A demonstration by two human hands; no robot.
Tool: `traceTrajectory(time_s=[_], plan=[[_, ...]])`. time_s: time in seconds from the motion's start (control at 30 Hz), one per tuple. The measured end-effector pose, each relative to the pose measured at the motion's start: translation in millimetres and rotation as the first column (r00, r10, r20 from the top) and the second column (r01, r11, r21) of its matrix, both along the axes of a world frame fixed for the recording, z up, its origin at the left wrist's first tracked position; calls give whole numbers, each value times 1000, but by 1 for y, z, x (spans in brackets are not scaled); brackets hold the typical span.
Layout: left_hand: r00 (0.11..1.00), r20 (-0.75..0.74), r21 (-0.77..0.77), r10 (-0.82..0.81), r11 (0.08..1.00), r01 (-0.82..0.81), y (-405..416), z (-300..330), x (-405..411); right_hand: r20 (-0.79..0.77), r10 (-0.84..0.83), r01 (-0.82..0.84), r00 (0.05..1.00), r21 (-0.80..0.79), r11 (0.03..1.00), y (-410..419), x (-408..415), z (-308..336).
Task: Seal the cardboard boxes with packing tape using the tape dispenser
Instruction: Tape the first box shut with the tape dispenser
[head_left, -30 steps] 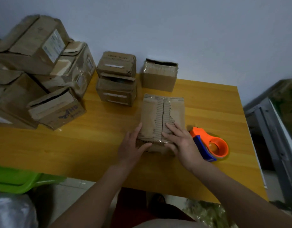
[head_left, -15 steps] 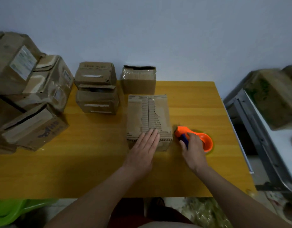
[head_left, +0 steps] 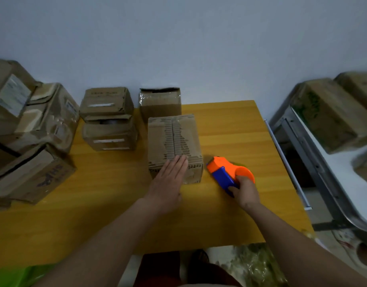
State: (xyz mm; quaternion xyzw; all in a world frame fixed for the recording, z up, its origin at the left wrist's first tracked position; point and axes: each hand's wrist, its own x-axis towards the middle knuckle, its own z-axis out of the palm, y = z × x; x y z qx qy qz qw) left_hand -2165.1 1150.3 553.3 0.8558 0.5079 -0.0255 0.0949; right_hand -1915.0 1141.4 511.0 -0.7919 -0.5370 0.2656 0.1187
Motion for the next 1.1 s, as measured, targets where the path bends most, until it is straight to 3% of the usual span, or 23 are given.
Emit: traceTrajectory(time_s=[0.1, 0.17, 0.27, 0.33, 0.43, 0.53, 0.7, 0.83, 0.97, 1.1], plan=[[974, 214, 26, 70, 997, -77, 5, 6, 5, -270, -9, 27, 963, 65, 998, -11, 5, 21], [869, 434, 3, 236, 965, -263, 14, 21, 13, -423, 22, 28, 906, 111, 993, -18, 8, 38], [720, 578, -128, 384, 914, -384, 39, 50, 33, -546, 115, -10, 830, 191, 982, -27, 10, 68], [646, 587, -340, 487, 873, -349, 54, 71, 45, -588, 196, -71, 785, 230, 971, -31, 11, 84], [623, 565, -566, 541, 804, -185, 66, 96, 52, -633, 270, -138, 725, 251, 958, -35, 12, 103], [521, 575, -748, 631, 664, 22, 62, 112, 51, -658, 304, -197, 689, 234, 952, -35, 16, 115], [528, 560, -790, 639, 604, 107, 56, 121, 44, -665, 320, -308, 675, 141, 941, -30, 21, 125], [503, 578, -792, 643, 591, 153, 53, 125, 34, -730, 198, -261, 654, 28, 965, -24, 17, 127], [389, 559, -821, 733, 557, 129, 49, 121, 29, -762, 177, -300, 623, -23, 954, -21, 6, 133], [230, 488, -873, 842, 461, 162, 46, 116, 21, -765, 216, -342, 606, -6, 940, -18, -5, 142]])
